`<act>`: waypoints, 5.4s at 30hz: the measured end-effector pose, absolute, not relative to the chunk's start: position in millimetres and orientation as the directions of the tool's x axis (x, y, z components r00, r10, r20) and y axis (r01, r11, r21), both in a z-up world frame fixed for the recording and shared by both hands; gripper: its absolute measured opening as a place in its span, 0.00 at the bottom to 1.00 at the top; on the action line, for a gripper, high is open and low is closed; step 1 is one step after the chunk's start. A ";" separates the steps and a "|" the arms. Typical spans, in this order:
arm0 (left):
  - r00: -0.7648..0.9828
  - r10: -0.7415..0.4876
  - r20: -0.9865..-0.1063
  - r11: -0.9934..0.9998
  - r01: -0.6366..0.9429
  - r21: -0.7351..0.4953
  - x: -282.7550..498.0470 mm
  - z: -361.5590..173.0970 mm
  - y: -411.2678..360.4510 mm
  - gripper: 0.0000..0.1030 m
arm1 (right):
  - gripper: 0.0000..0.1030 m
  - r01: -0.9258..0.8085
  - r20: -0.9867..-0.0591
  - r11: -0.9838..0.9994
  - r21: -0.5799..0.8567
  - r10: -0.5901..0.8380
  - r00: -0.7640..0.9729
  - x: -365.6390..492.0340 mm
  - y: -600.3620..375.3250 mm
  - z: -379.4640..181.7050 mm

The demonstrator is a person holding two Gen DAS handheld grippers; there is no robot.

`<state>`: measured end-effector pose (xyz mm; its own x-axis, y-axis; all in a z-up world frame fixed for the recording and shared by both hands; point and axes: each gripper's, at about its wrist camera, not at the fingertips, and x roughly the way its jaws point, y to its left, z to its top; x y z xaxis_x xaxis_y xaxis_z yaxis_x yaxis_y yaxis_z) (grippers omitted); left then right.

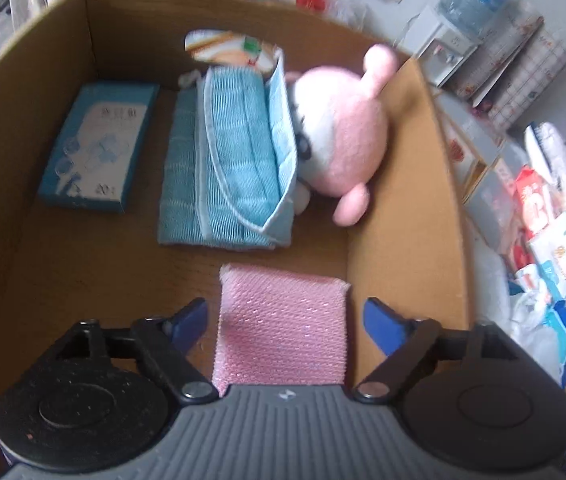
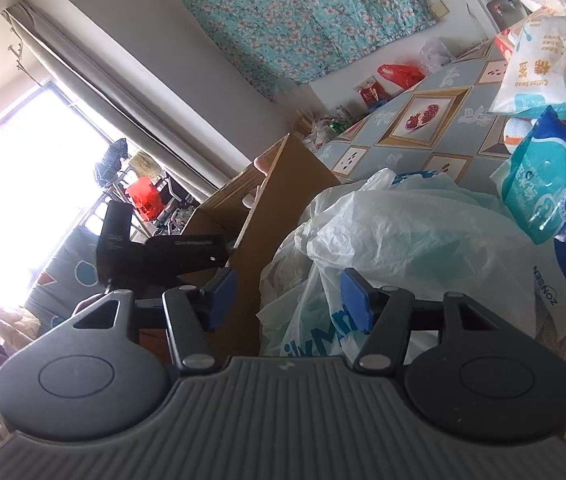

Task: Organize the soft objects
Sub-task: 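Lower the pink cloth into the cardboard box and open the left gripper, then move the right tool to the white cotton swab bag and close on it, then carry the swab bag into the cardboard box and open the right gripper, then move the right tool to the blue wet-wipes pack on the table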

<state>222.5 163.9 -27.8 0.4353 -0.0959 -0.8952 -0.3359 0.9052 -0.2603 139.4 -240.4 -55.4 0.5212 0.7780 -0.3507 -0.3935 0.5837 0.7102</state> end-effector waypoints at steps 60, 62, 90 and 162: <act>0.386 -0.243 -0.890 0.911 0.407 -0.072 412.1 -52.0 -183.1 0.98 | 0.62 0.078 -0.546 0.673 0.736 0.521 0.656 401.8 -388.9 -122.3; 0.384 -0.258 -0.886 0.918 0.384 -0.101 417.5 -53.1 -182.7 0.97 | 0.47 0.081 -0.533 0.655 0.751 0.530 0.660 402.9 -391.5 -125.6; 0.602 -0.308 -0.737 0.943 0.297 -0.151 335.4 78.4 -95.8 0.76 | 0.15 -0.305 -0.212 0.511 0.803 0.725 0.655 327.4 -329.3 14.2; 0.414 -0.046 -0.909 0.929 -0.316 -0.191 210.9 -36.7 205.3 0.75 | 0.51 -0.420 -0.398 0.541 0.728 0.833 0.383 162.1 -188.3 -2.2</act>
<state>210.9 205.3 -36.7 0.4137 -0.0463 -0.9092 -0.3161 0.9293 -0.1912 162.1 -188.3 -2.2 0.3834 0.8334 -0.3981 -0.4203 0.5412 0.7283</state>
